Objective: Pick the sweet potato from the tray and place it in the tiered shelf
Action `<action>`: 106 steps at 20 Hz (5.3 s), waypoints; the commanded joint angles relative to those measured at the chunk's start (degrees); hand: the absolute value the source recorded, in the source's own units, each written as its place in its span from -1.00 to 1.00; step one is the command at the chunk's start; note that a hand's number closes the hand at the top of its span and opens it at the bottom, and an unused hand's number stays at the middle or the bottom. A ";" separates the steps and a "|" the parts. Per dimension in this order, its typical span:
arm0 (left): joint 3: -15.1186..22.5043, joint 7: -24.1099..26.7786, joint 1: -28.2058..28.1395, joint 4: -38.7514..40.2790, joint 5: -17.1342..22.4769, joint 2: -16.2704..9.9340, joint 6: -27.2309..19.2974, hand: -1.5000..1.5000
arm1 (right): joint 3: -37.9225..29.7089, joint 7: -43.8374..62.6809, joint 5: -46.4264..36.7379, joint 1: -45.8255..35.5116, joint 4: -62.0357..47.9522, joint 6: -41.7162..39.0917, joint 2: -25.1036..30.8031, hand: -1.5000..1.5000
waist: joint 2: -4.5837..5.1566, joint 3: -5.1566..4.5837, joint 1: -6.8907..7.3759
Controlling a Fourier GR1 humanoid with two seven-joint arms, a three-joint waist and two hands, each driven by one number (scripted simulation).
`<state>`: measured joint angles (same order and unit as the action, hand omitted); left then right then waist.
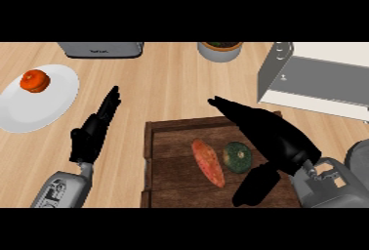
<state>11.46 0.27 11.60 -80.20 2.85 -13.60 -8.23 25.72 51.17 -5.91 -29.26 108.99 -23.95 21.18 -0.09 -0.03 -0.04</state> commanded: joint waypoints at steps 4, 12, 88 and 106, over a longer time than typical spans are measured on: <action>-3.06 -0.52 0.33 -0.04 -0.65 -0.58 2.90 0.00 | 3.49 5.16 -9.00 2.79 3.84 0.09 -5.67 -1.00 | 0.01 0.02 0.07; -1.75 -1.87 -3.82 -4.82 -4.35 2.76 1.65 0.00 | 4.66 0.94 -16.28 5.45 -1.30 -0.40 -11.16 -1.00 | 0.02 0.03 0.24; -9.48 -2.08 -2.11 -2.41 -11.55 9.66 8.57 0.00 | 3.42 2.90 -47.89 16.56 -12.02 29.10 -21.18 1.00 | -0.01 0.06 0.07; -9.58 -0.27 -3.59 -2.46 -11.68 9.65 9.07 0.00 | -1.28 20.90 -66.86 2.07 14.63 16.43 -20.66 1.00 | -0.22 -0.03 -0.67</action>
<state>0.84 -0.59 8.53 -83.30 -7.91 -5.19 1.69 26.89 63.93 -68.70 -25.08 118.61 0.71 0.45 -0.31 -0.07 -0.38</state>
